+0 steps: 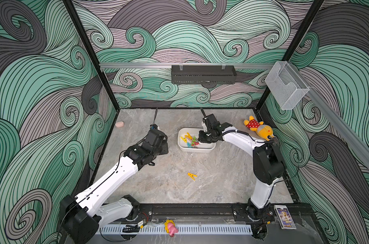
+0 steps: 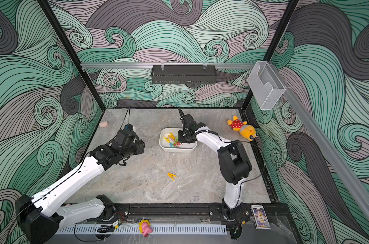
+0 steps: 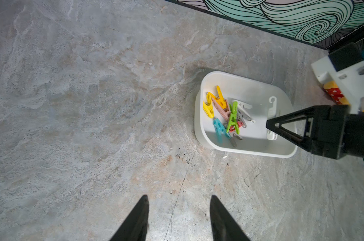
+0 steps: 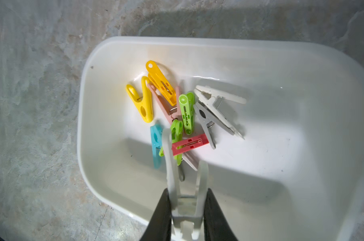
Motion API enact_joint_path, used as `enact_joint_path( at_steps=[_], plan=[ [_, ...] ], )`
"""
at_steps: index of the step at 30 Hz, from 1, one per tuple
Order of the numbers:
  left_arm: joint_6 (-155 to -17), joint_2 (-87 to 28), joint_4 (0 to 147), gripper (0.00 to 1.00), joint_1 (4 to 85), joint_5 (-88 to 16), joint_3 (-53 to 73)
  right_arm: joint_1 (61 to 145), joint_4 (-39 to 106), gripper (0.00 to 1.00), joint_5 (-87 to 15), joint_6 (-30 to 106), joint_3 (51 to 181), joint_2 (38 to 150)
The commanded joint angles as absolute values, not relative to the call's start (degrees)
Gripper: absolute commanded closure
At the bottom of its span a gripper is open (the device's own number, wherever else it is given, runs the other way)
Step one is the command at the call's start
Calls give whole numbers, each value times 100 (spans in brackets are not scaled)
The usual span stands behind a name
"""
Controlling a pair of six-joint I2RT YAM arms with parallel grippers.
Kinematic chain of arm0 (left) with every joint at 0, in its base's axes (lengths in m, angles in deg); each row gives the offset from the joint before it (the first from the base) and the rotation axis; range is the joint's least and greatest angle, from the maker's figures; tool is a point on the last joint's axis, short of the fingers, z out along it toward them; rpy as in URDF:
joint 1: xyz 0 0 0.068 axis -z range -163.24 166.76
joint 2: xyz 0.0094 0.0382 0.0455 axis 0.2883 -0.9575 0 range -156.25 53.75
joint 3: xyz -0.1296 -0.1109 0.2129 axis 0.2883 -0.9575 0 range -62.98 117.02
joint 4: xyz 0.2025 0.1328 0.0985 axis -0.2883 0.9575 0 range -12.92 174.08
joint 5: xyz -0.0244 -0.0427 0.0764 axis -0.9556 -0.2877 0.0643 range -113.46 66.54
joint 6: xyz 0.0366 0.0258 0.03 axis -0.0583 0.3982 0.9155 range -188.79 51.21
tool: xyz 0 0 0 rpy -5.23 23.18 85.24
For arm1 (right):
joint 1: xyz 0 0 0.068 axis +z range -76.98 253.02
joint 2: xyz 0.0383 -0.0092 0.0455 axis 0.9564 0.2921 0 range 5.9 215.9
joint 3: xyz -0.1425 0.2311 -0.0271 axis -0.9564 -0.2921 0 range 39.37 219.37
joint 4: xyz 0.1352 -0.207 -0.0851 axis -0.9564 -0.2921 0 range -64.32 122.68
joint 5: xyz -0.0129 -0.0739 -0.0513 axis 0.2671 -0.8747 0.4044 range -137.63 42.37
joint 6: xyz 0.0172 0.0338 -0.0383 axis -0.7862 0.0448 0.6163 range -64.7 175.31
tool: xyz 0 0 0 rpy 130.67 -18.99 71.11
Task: Put the clothespins into the storage box
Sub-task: Place the clothespin in the storage box, then pick up the clothespin from the center of the board.
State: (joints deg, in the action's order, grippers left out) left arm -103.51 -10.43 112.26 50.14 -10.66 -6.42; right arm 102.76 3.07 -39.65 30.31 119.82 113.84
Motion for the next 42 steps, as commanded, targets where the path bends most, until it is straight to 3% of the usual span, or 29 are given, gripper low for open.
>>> enact_joint_path(
  at_steps=[1,9,20,27,36,42],
  plan=[
    [-10444,-1191,11428,50,4980,-1168,-400,10277,406,76,-3916,3328,12142,11534],
    [-10535,-1435,11520,50,4988,-1396,-286,10165,420,74,-3875,3480,12250,11897],
    [-10692,-1535,11602,48,4980,-1888,-355,10166,271,54,-4005,3685,12387,11765],
    [-11349,-1677,11962,47,4980,-2445,-397,10163,226,53,-3924,3688,12336,11096],
    [-11669,-1996,11781,43,4983,-3096,-475,10349,710,53,-3628,3489,11200,9690],
    [-11702,-2400,11698,44,5031,-3505,-545,11011,308,52,-4364,3600,10504,8659]
  ],
)
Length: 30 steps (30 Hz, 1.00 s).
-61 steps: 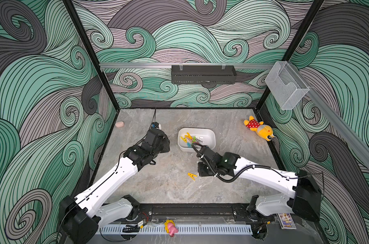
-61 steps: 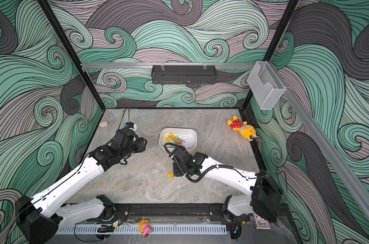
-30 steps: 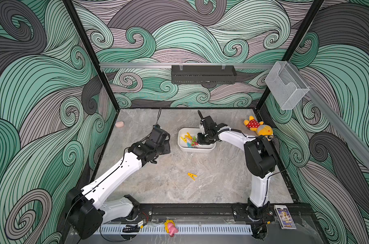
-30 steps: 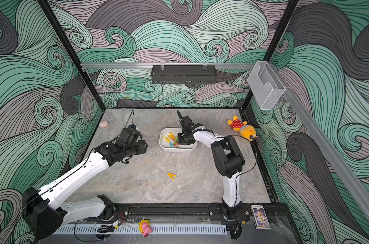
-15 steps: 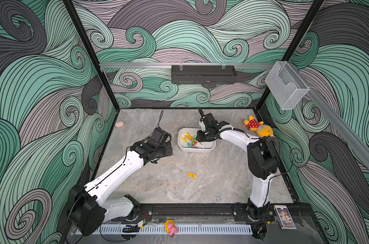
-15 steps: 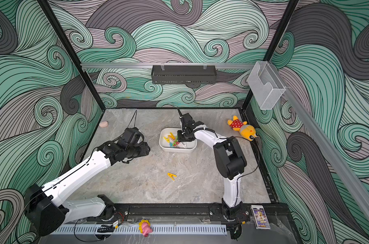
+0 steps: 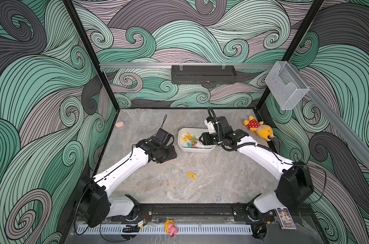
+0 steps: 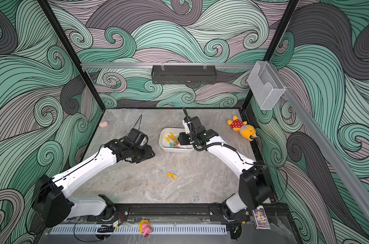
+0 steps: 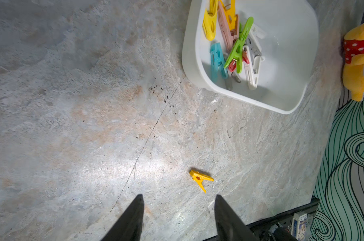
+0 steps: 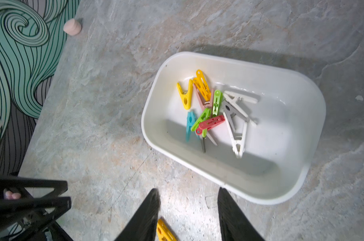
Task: Put the clothespins into the storage box
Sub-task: Pick up the clothespin from the center of the board.
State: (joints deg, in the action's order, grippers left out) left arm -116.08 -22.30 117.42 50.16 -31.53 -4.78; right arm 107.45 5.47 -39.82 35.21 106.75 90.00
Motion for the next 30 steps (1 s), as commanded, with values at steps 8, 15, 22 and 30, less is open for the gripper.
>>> enact_joint_path(
  at_steps=[8,15,22,30],
  plan=[
    [-12929,-3015,11214,47,5814,-3655,-836,11257,769,52,-4763,2933,9059,7319],
    [-14159,-3678,10879,49,6566,-3437,-702,11251,1185,51,-4681,2771,8529,6938],
    [-14808,-3856,11040,47,6722,-3058,-512,11231,1393,51,-4352,2958,8478,6837],
    [-15005,-4365,11361,44,6721,-3114,7,11059,1520,50,-4158,2919,8082,6477]
  ],
)
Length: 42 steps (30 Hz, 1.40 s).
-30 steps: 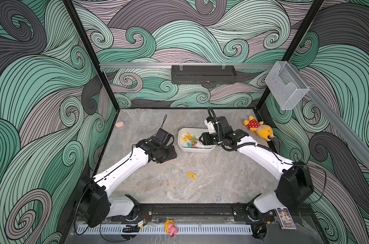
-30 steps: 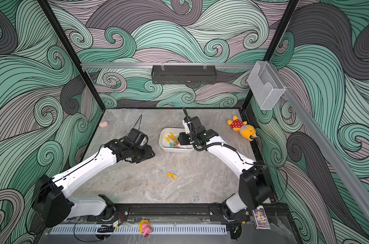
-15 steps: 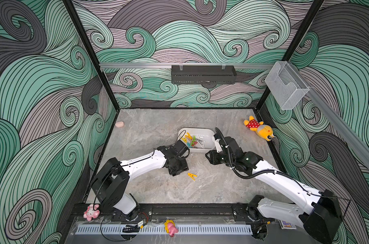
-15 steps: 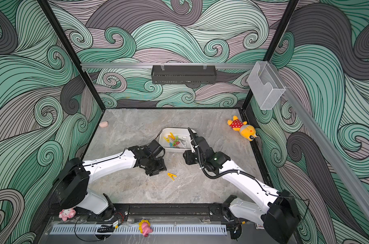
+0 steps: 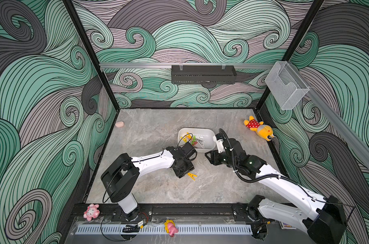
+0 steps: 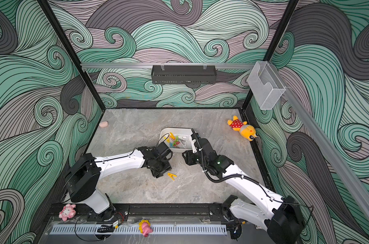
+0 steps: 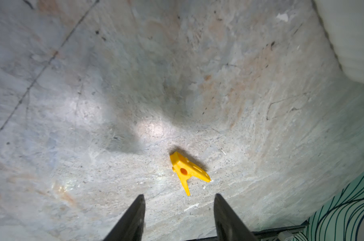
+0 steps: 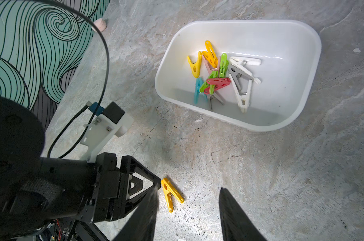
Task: Put the clothespins into the storage box
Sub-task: Pick up the clothespin from the center of the board.
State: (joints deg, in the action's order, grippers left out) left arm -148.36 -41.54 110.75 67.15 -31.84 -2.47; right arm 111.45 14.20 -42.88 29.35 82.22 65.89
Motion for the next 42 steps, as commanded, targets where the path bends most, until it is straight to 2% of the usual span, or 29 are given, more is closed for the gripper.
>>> enact_joint_path(
  at_steps=[1,11,31,42],
  plan=[
    [-14992,-4471,11395,44,6721,-3148,82,11003,1516,51,-4119,2919,8024,6426],
    [-15136,-4770,11889,46,6729,-3198,402,10711,1703,49,-3791,2901,7762,6174],
    [-15288,-5453,11842,47,6834,-3440,771,10565,1976,49,-3408,2910,7536,6294],
    [-15299,-5465,11618,54,6882,-3540,475,10393,1869,49,-3357,2828,7322,6035]
  ],
)
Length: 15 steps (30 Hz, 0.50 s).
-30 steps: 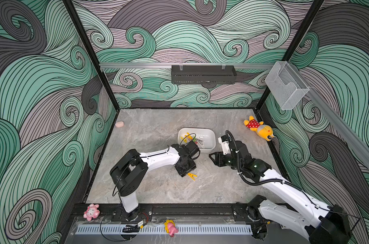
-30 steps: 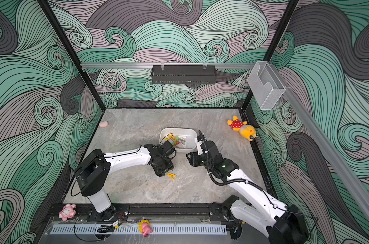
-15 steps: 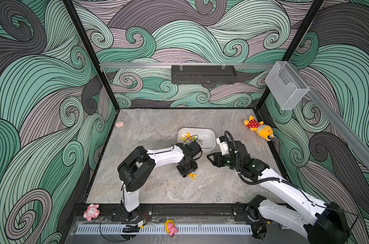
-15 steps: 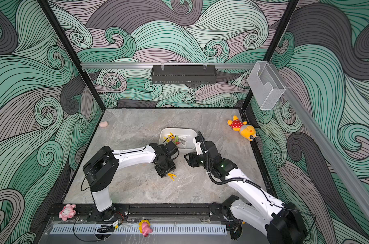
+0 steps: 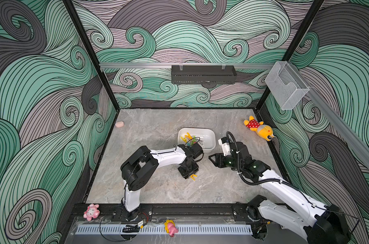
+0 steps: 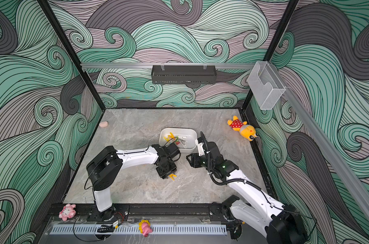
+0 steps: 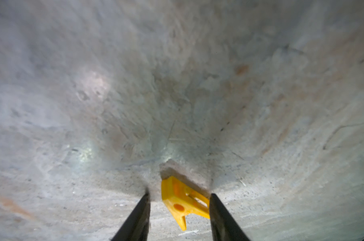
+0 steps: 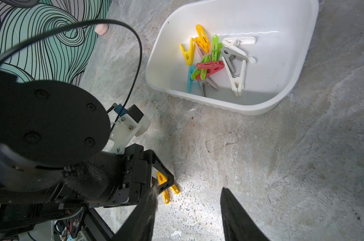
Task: Put the clothespins into the storage box
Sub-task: Pick up the clothespin from the center of the board.
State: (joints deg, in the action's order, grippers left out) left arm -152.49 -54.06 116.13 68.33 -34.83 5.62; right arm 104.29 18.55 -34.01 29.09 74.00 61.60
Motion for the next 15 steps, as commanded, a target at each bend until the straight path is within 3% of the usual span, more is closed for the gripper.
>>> enact_joint_path(
  at_steps=[1,10,15],
  plan=[
    [-15290,-5479,11615,54,6896,-3556,449,10387,1862,48,-3357,2814,7306,6014],
    [-15144,-5397,11402,63,6905,-3387,140,10349,1726,48,-3343,2739,7326,5952],
    [-14831,-5441,11349,75,6905,-3452,245,10352,1729,48,-3373,2612,7314,5936]
  ],
)
